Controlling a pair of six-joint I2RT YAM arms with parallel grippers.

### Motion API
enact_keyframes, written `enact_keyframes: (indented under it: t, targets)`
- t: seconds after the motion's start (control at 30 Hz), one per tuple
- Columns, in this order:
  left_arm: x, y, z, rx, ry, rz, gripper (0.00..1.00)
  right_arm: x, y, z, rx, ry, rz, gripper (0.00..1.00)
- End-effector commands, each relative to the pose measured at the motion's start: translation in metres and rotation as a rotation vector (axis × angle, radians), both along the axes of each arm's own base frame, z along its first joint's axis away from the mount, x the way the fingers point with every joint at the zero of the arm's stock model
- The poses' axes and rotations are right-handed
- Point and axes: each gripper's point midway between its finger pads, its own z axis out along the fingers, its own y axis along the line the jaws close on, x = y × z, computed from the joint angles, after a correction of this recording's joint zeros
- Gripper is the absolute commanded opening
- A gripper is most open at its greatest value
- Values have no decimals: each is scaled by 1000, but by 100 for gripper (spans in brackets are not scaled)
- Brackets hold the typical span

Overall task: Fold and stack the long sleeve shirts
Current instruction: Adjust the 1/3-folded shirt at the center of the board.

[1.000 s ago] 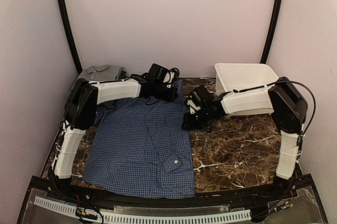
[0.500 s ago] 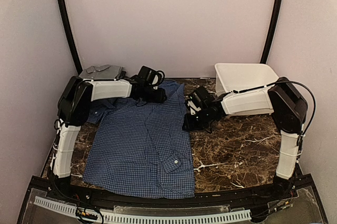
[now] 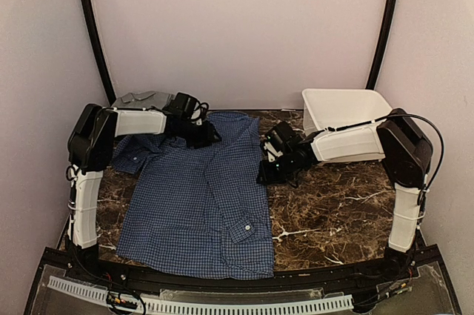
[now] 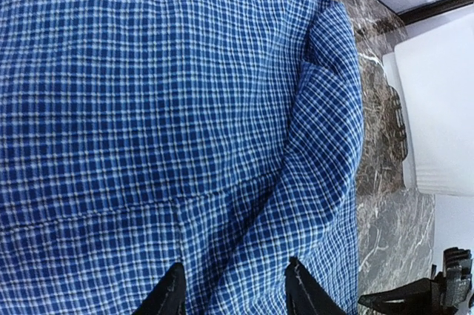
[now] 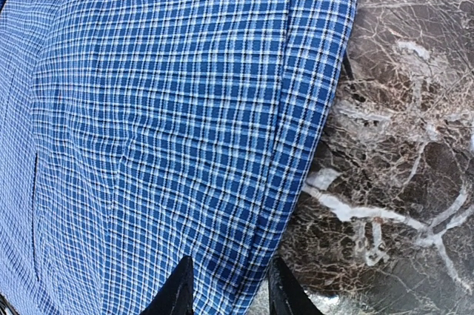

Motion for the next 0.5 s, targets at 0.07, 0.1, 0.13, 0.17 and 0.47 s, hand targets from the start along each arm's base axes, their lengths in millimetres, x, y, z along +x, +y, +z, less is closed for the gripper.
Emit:
enact_keyframes:
  t: [0.07,0.1,0.13,0.17,0.47]
  targets:
    - [-26,-4,10,-21,57,-67,44,9,15,12,44,-34,4,32]
    - [-29,-4,8,-22,68,-73,44,9,16,12,43,-35,7,32]
    - [-30,-4,6,-22,75,-76,43,9,16,11,43,-34,8,31]
    - [-32,-4,4,-21,84,-78,43,9,17,11,44,-34,9,31]
    - [-43,-16,-10,-30,134,-129,43,9,19,11,48,-35,10,31]
